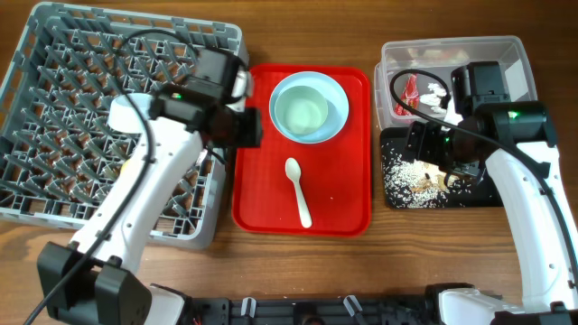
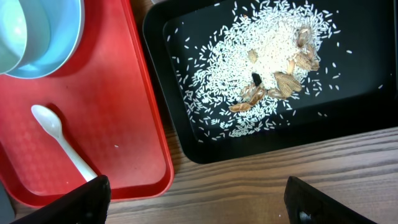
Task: Sort waste into correct bins and load items into the dishwasher rack
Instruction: 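Carry the white fork to the rack and insert it upright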
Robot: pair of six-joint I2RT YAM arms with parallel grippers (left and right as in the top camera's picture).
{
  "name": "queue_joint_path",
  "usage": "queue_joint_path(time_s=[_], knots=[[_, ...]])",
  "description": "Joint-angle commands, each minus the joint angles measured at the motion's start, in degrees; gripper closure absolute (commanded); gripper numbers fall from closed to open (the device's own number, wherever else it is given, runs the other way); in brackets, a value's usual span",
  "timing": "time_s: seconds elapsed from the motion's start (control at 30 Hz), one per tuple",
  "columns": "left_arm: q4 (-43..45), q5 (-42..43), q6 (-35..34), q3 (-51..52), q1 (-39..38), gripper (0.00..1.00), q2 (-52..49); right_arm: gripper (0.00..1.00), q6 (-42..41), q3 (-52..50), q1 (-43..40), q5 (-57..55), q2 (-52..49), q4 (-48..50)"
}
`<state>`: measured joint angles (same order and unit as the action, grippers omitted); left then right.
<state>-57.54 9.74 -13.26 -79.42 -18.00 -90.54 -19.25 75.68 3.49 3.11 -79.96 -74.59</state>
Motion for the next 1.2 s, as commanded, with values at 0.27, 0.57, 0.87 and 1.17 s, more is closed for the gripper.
queue_joint_path(time_s=[0.27, 0.57, 0.87, 1.17], knots=[[-10.75, -13.79, -8.26, 3.76, -6.97, 0.96, -3.23, 0.1, -0.22, 0.07, -0.11, -0.83, 0.42, 0.02], [-12.33, -19.76, -8.33, 5.22, -6.86, 0.96, -3.21, 0.1, -0.24, 0.07, -0.11, -0.81, 0.42, -0.02], [-11.91, -21.38, -11.23, 5.25, -1.14, 0.96, -3.21, 0.1, -0.26, 0.07, -0.11, -0.81, 0.42, 0.0], [-9.09, -20.72, -11.19, 6.56, -0.09, 0.96, -3.26, 0.1, -0.24, 0.07, -0.11, -0.59, 0.42, -0.09]])
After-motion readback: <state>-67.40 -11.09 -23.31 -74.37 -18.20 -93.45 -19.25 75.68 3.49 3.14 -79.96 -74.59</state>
